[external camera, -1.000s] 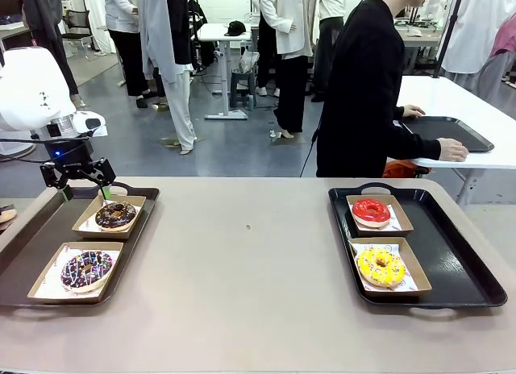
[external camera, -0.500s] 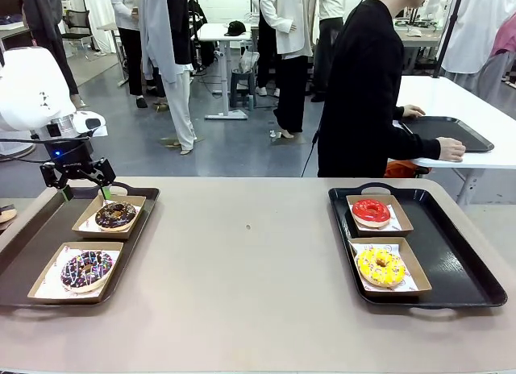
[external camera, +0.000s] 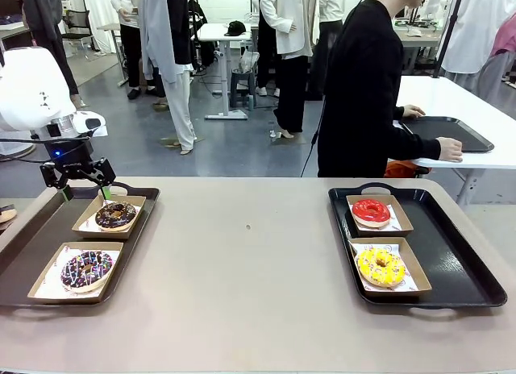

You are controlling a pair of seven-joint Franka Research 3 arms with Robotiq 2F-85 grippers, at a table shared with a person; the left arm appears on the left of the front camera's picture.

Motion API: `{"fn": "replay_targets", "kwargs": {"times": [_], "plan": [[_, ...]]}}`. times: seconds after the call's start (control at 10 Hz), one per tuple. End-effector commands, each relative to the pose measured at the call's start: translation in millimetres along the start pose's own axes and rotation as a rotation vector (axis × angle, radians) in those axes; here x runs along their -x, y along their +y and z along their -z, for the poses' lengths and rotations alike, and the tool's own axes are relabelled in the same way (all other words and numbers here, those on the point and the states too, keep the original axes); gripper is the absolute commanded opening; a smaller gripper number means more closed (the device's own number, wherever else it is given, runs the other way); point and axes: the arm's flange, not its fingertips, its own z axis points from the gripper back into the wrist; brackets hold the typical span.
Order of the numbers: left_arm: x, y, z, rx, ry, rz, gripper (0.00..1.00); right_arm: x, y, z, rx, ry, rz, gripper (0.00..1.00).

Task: Individually package the donuts and arrange them on the tray.
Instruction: Place the picked Paper togo box on the Handle tray.

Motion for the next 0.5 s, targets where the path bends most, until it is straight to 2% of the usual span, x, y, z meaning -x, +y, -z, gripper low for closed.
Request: {"fn": "replay_targets", "kwargs": {"times": [0.0, 0.1, 0.2, 0.4], "plan": [[0, 0, 0, 0.0, 0.0, 0.0, 0.97, 2, 2, 0, 0.005, 0.0, 0.009, 1.0], [32, 7, -46, 0.144, -0.046, -0.022, 1.0, 2, 2, 0, 0.005, 0.0, 0.009, 1.0], [46, 16, -70, 0.2, -0.085, -0.038, 1.0, 2, 2, 0, 0.005, 0.0, 0.009, 1.0], [53, 67, -109, 0.366, -0.095, -0.18, 1.0, 2, 2, 0, 0.005, 0.0, 0.009, 1.0]]}}
